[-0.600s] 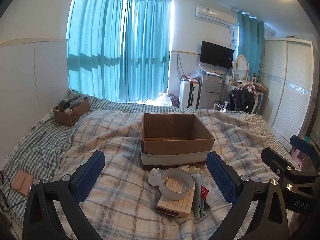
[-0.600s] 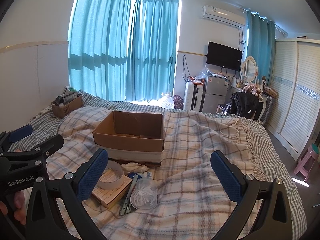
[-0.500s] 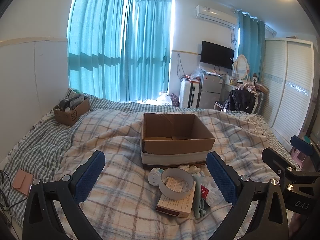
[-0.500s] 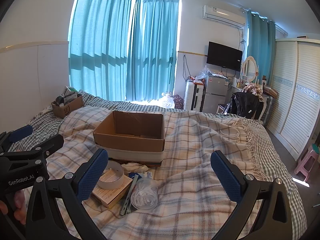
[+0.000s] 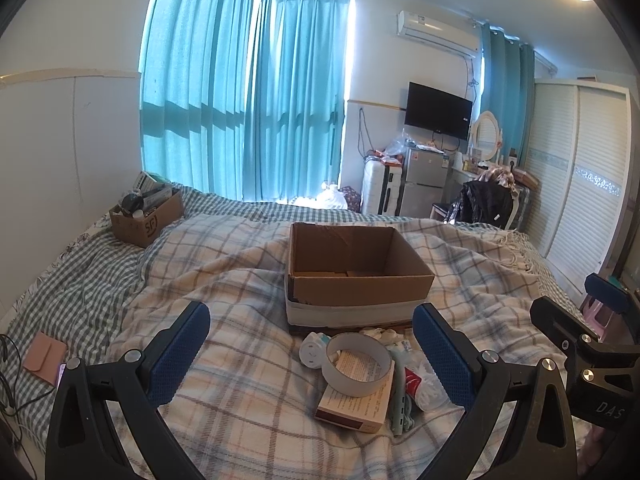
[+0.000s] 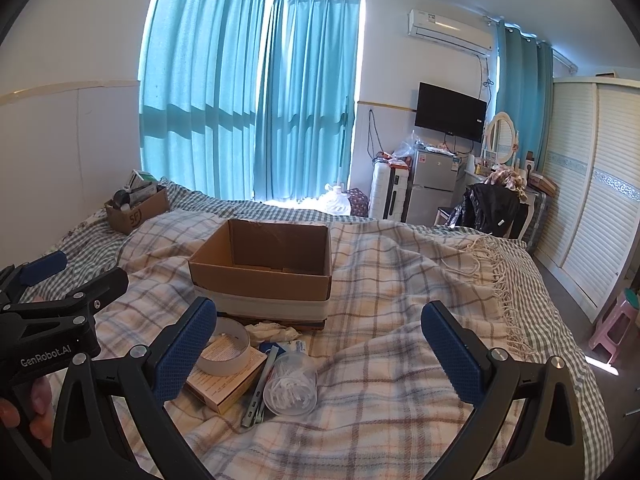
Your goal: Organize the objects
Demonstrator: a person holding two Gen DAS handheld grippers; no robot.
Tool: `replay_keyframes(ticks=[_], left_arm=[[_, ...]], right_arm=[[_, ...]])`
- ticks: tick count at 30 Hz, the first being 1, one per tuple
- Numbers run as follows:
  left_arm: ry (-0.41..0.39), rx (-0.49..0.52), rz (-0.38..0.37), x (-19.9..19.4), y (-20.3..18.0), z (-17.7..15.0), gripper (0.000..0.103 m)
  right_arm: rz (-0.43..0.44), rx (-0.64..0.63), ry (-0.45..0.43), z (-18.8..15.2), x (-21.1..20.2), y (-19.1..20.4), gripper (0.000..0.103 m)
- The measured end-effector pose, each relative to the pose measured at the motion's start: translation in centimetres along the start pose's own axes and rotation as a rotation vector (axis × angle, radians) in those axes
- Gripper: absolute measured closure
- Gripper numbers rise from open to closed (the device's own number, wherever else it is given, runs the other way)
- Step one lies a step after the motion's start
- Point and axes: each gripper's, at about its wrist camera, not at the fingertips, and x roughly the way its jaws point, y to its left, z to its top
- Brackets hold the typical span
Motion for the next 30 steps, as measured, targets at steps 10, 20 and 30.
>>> replay_keyframes(ticks=[10,20,30], left_arm=[[0.003,-0.005,-0.001,-0.1,0.2,0.0,0.0],[0.104,-0.02,-0.015,3.3,0.9,-1.3,0.0],[0.27,-0.018,0.001,9.2,1.3,-4.3,0.0]], right_arm=[[0.02,-0.017,0.002,0.1,-0.2,0.6,0.001],[0.064,-0.022,0.122,-1.6,4.0,0.6,0.01],[0.134,-0.082,0.445,-6.2,13.7,2.5,0.03]])
